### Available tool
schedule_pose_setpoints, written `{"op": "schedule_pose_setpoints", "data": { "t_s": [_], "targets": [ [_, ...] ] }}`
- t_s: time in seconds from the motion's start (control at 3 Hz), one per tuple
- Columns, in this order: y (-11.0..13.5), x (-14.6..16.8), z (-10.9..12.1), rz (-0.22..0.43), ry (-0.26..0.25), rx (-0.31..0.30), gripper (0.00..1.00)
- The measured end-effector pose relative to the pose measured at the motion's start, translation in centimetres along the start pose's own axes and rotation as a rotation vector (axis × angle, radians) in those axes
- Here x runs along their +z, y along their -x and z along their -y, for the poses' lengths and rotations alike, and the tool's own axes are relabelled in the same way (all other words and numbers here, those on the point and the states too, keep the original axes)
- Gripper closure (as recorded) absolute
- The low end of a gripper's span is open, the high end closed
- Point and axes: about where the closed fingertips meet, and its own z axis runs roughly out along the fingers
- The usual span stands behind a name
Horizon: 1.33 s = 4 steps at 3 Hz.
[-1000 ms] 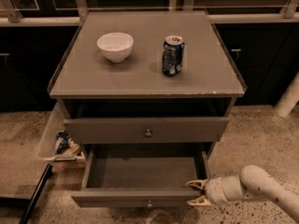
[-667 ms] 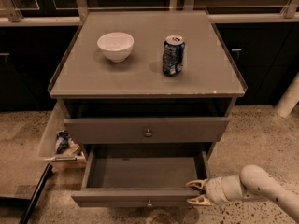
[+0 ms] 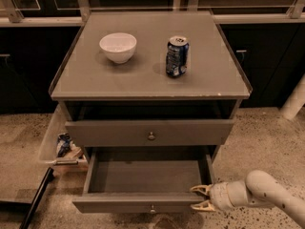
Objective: Open middle drawer
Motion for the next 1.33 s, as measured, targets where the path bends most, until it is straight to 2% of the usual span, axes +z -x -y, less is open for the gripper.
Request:
{"op": "schedule_pose_setpoints", "data": {
  "t_s": [0.33,1.33],
  "targets": [
    [0.17,0.02,-0.95,0.010,0.011,0.002,0.82],
    [0.35,-0.08,-0.91,0.010,0.011,0.002,0.12]
  ]
}}
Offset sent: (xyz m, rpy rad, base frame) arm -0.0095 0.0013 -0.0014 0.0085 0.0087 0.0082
